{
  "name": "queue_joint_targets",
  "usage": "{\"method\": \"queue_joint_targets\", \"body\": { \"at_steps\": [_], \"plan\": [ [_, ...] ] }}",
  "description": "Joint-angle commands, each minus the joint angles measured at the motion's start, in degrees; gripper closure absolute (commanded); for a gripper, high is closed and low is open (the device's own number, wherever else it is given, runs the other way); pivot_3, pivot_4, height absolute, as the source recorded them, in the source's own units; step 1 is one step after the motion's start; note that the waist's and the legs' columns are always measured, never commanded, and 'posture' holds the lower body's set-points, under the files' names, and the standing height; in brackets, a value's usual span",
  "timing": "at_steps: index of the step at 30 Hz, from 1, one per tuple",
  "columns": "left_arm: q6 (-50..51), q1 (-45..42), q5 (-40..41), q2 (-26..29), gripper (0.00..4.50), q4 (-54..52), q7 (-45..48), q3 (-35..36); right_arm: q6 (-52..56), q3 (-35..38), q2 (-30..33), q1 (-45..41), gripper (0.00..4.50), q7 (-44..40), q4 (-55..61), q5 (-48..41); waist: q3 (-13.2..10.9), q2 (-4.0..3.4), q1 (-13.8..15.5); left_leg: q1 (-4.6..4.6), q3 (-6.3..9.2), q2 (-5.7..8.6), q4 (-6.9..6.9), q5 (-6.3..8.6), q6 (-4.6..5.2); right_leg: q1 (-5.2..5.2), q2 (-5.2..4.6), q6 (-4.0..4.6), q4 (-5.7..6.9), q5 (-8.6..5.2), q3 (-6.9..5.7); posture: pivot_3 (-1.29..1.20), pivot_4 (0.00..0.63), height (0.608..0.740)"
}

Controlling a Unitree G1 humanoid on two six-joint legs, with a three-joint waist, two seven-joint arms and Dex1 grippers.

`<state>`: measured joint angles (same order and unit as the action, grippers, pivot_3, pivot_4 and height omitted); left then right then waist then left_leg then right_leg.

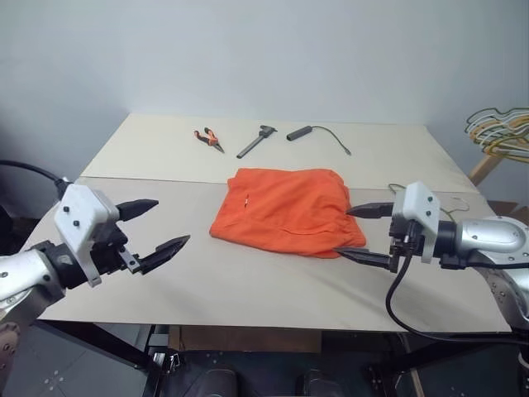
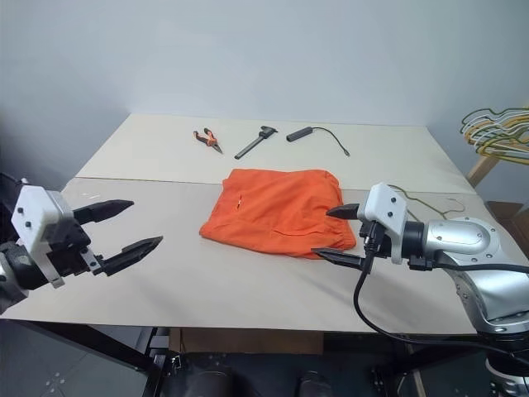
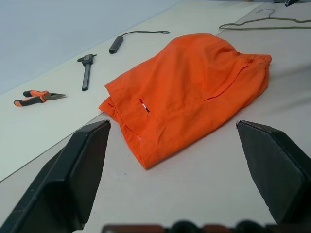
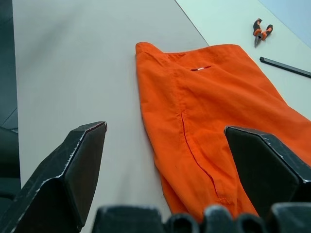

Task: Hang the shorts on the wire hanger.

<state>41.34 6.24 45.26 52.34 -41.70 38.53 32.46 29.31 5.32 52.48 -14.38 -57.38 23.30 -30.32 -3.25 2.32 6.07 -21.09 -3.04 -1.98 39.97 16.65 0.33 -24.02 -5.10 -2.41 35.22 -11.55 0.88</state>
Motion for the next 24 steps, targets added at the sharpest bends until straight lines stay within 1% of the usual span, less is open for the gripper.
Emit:
{"method": "queue_joint_targets", "body": {
  "at_steps": [1, 5, 9, 11, 13, 15, 17, 19, 21, 24],
  "plan": [
    [0.29, -2.07, 1.03, 0.31, 0.0, 0.44, -0.88, 0.21, 0.07, 2.36, 0.64, -0.4, 0.02, 0.3, 1.96, -0.53, 0.0, 0.0, -0.01, 0.0, 0.0, 0.0, 0.0, 0.0, 0.0, 0.0, 0.0, 0.0, 0.0, 0.0, 0.0, 0.2, 0.0, 0.74],
    [0.42, -2.96, 0.82, 0.8, 0.0, 0.8, -0.2, -0.44, 0.31, 2.53, 0.49, -0.15, 0.02, 1.0, 2.41, -0.59, 0.05, -0.02, -0.3, 0.0, 0.0, 0.0, 0.0, 0.0, 0.0, 0.0, 0.0, 0.0, 0.0, 0.0, 0.0, 0.19, 0.0, 0.74],
    [-0.01, -5.0, 0.46, 0.85, 0.0, 1.53, 0.13, -3.04, 0.96, 3.35, 0.73, 0.92, 0.02, 2.42, 3.48, -0.33, 0.12, -0.01, -0.43, -0.01, 0.01, 0.0, 0.01, 0.0, 0.0, 0.01, 0.0, 0.0, 0.0, 0.0, -0.01, 0.16, 0.0, 0.74],
    [-0.39, -5.81, 0.23, 0.63, 0.0, 1.63, 0.33, -4.23, 0.6, 2.72, 1.55, 1.17, 0.02, 3.13, 3.8, 1.7, 0.18, -0.02, -0.59, -0.01, 0.01, 0.0, 0.0, 0.0, 0.0, 0.02, 0.0, 0.0, -0.01, 0.0, -0.01, 0.14, 0.0, 0.74],
    [-1.04, -6.33, -0.52, 0.05, 0.0, 1.79, 0.27, -5.74, -5.23, -0.38, 3.87, 1.75, 0.02, 3.24, 3.45, 9.45, 0.21, -0.07, -0.75, -0.01, -0.02, 0.01, 0.01, 0.0, 0.0, 0.0, -0.01, 0.0, 0.0, 0.0, 0.0, 0.12, 0.0, 0.74],
    [-1.33, -6.72, -0.66, -0.35, 0.0, 1.72, 0.22, -6.61, -10.51, -2.74, 5.59, 2.41, 0.02, 2.97, 2.82, 15.41, 0.26, -0.12, -0.9, 0.0, -0.03, 0.01, 0.01, 0.0, 0.0, -0.01, 0.0, 0.0, 0.0, 0.0, 0.0, 0.11, 0.0, 0.74],
    [-1.36, -6.9, -0.45, -0.55, 0.0, 1.61, 0.35, -6.96, -12.74, -5.45, 6.07, 2.37, 0.02, 3.31, 2.61, 19.46, 0.27, -0.13, -1.43, 0.01, -0.02, -0.01, 0.0, 0.0, 0.0, -0.02, 0.01, 0.01, 0.0, -0.01, 0.0, 0.11, 0.001, 0.74],
    [-1.35, -6.93, -0.29, -0.48, 0.0, 1.71, 0.77, -7.04, -16.86, -9.64, 5.74, 1.9, 0.02, 4.69, 1.65, 26.13, 0.28, -0.12, -2.15, 0.01, -0.01, -0.01, 0.0, 0.0, 0.0, -0.01, 0.02, 0.01, 0.02, -0.01, 0.0, 0.09, 0.004, 0.74],
    [-1.45, -7.31, -0.55, -0.38, 0.0, 2.15, 1.05, -7.62, -20.82, -15.07, 4.61, 0.05, 0.02, 7.8, -2.05, 35.25, 0.32, -0.1, -2.72, 0.01, -0.01, 0.0, 0.01, -0.01, -0.02, 0.0, 0.01, 0.01, 0.02, -0.01, 0.0, 0.09, 0.004, 0.74],
    [-1.65, -8.24, -0.76, -0.22, 0.0, 2.85, 1.67, -8.55, -24.35, -20.1, 2.4, -3.18, 0.02, 10.22, -7.69, 43.31, 0.33, -0.1, -3.81, 0.02, -0.02, 0.01, 0.03, -0.07, -0.09, 0.0, 0.0, 0.06, 0.02, -0.03, 0.02, 0.08, 0.006, 0.74]
  ]
}}
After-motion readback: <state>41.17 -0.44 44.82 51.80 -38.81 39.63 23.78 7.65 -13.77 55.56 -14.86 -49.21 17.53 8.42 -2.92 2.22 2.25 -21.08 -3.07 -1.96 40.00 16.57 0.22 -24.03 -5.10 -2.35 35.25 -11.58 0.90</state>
